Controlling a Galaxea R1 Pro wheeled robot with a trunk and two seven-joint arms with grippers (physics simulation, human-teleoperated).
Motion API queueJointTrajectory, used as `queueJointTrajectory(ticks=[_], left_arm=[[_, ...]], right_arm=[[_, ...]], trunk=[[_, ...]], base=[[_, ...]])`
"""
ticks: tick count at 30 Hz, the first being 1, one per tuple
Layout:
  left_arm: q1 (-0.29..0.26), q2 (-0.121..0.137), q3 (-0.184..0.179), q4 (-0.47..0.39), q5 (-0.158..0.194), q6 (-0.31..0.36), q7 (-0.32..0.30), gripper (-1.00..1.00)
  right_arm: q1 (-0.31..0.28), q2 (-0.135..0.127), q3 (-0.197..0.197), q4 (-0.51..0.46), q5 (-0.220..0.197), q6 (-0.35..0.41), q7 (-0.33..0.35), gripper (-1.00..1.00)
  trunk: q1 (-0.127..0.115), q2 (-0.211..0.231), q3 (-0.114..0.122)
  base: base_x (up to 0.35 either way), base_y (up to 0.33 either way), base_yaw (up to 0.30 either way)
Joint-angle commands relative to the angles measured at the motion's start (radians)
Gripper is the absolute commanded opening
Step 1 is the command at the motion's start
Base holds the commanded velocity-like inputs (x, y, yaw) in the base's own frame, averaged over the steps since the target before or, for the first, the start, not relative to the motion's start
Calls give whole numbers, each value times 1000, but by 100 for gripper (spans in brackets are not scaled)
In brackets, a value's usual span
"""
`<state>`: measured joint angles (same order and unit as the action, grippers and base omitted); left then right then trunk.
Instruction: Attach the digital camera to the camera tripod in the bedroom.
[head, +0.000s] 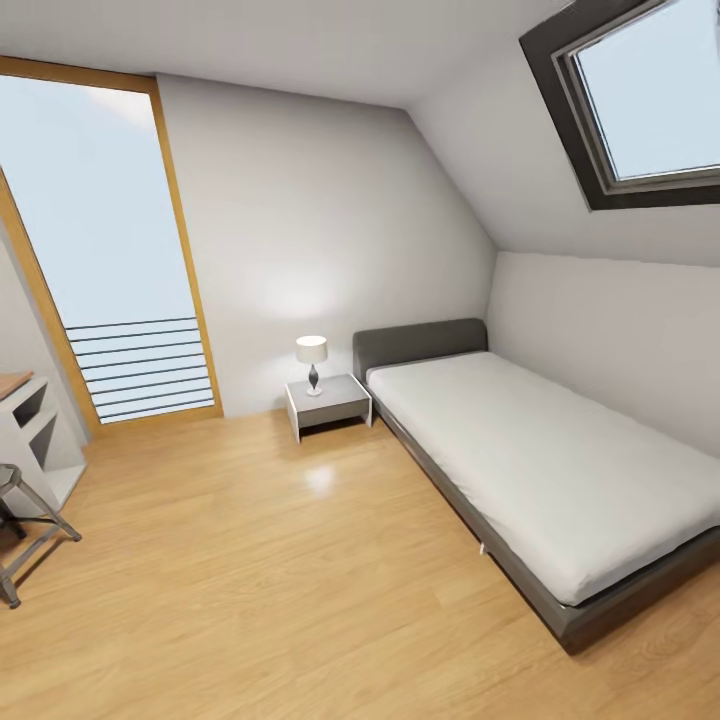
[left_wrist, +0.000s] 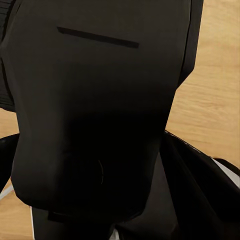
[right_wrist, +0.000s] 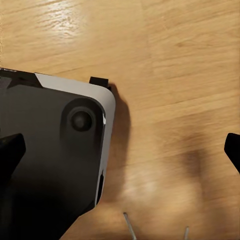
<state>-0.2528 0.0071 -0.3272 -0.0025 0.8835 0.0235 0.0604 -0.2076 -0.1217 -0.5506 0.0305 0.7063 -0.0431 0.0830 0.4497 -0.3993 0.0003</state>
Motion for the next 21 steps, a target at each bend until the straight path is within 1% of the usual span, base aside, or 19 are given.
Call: queueJointTrajectory(ticks=[1, 14, 21], left_arm=[[0, 0, -9, 0, 6, 2, 1, -100], [0, -1, -9, 0, 6, 1, 1, -100], [0, -2, -9, 0, 6, -2, 1, -100]], right_arm=[[-1, -1, -8, 3, 6, -4, 1, 100], [-1, -1, -8, 2, 7, -5, 1, 100], [-1, 4, -12, 2, -1, 3, -10, 100]], trunk=[[0, -1, 0], [0, -1, 0], [0, -1, 0]], base=[[0, 0, 0], [0, 0, 0], [0, 0, 0]])
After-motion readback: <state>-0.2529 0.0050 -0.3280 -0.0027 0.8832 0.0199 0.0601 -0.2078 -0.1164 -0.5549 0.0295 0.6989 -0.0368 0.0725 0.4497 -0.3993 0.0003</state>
